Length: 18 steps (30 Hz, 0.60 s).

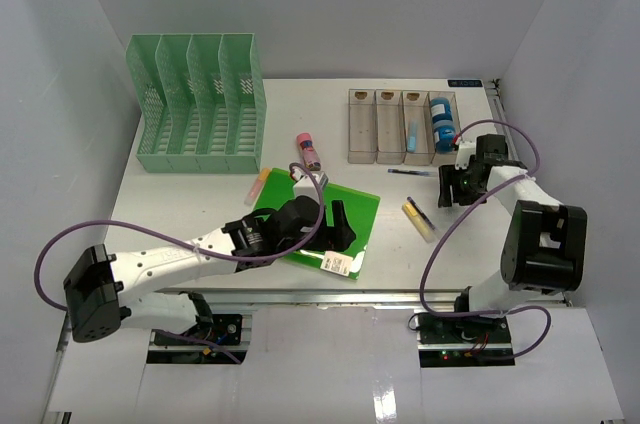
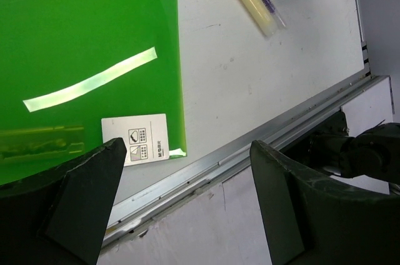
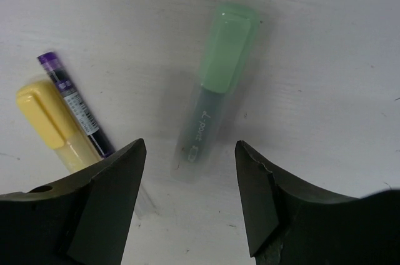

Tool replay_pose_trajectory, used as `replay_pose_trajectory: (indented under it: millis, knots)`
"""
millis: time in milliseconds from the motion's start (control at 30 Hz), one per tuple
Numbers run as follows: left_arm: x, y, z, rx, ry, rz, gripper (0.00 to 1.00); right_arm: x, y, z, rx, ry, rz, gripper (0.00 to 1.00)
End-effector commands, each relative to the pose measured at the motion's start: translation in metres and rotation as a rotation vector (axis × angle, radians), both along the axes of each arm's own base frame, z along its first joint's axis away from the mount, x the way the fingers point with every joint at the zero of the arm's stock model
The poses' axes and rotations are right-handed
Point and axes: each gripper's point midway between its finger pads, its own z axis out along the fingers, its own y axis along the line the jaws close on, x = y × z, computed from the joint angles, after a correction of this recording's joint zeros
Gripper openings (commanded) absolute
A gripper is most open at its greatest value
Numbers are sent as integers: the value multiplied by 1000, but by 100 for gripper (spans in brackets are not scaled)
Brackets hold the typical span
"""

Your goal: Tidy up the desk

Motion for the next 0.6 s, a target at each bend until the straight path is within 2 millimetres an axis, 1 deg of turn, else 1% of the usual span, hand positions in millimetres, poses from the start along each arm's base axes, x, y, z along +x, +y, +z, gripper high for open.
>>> replay_pose_trajectory:
  millis: [0,167,333,400,500,567]
  knots:
    - [-5,11,8,-68,-19,20,92,24,-10,0,-23,-9,-118,63]
    - [-9,19,8,-92,-24,25,93,27,-9,-15,-34,25,-134,49]
    - [-11,16,7,-116,-17,13,93,28,-11,-27,-85,40,-129,35]
    - [-12,13,4,-116,-12,7,93,25,-11,-31,-93,49,-123,27]
    - [-13,11,0,-112,-2,1,93,20,-10,-34,-93,59,-114,21]
    - [-13,11,-1,-113,3,-1,93,16,-7,-31,-83,57,-94,16]
